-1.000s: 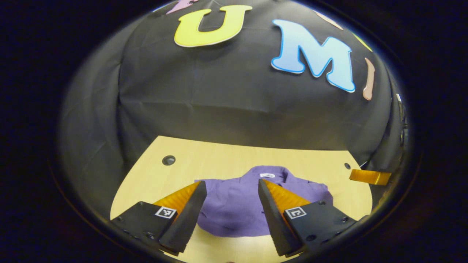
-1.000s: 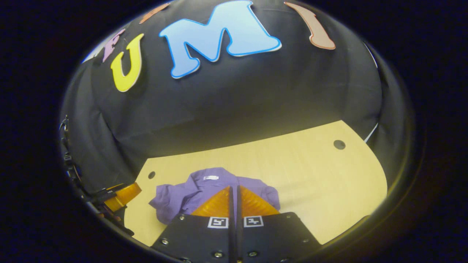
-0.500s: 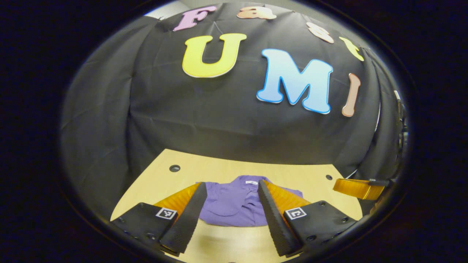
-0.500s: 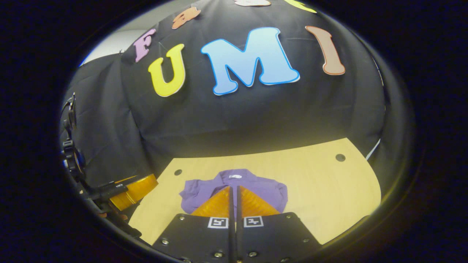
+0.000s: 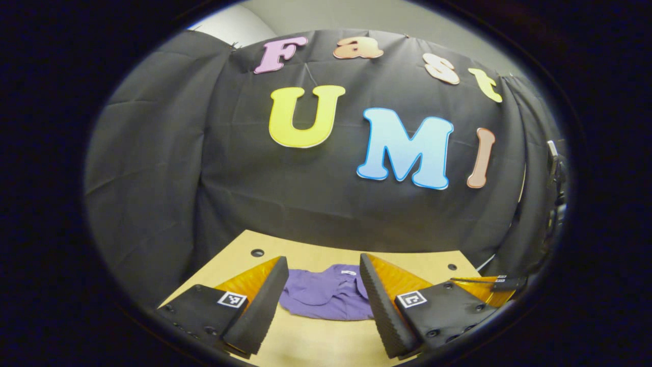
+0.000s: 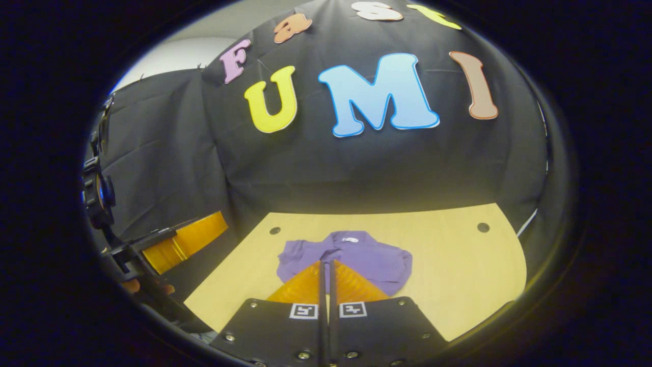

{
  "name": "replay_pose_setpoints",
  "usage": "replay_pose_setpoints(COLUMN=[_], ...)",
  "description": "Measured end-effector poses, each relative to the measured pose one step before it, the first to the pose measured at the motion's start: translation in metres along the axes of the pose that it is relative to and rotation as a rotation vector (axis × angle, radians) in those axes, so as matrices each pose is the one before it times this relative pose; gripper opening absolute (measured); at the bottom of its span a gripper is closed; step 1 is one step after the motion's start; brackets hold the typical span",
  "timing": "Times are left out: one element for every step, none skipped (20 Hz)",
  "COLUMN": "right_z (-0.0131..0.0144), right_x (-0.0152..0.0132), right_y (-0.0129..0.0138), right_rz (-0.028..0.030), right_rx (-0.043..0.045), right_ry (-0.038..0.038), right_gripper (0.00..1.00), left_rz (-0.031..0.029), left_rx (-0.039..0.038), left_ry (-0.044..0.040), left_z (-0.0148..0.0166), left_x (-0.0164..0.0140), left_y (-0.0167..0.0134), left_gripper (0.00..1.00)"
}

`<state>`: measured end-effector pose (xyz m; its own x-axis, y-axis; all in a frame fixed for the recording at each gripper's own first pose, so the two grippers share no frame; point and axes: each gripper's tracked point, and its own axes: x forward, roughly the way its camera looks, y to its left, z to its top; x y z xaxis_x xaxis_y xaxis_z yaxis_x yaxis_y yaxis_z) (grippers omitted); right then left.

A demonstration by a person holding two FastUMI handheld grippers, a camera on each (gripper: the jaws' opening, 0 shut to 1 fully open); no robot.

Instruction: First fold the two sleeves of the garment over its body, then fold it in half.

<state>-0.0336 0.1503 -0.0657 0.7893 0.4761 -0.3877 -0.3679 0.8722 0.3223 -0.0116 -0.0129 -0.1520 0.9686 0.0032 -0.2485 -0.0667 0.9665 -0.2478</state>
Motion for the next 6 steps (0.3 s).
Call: replay_pose_setpoints(right_z=[0.00080,0.00134,-0.00069,0.00006,-0.00040,0.00014], right_x=[-0.00125,-0.00093,-0.00179,-0.00184,-0.00155,-0.00191], right_y=[0.00101,0.00173,0.00133,0.00054,0.00054,0.00033], right_rz=[0.00876,0.00437,0.00236,0.00401,0.00193,0.00249], right_rx=[-0.00336,-0.00520,-0.00381,-0.00131,-0.00060,-0.00111], right_ry=[0.00135,-0.00275,-0.00304,-0.00081,-0.00179,-0.00270], right_gripper=[0.01,0.01,0.01,0.01,0.01,0.01], left_rz=[0.00266,0.00441,0.00159,0.00499,0.00222,0.00282], left_rx=[-0.00694,-0.00434,-0.00124,0.00024,-0.00001,0.00083], left_ry=[-0.01395,-0.00565,-0.00210,-0.00363,-0.00417,-0.00381], left_z=[0.00253,0.00026,-0.00024,-0.00070,0.00034,0.00033], left_x=[-0.00345,-0.00427,-0.00205,-0.00286,-0.00182,-0.00082], left_y=[-0.00111,-0.00076,-0.00006,-0.00117,0.00029,-0.00252], left_gripper=[0.85,0.85,0.85,0.85,0.85,0.85])
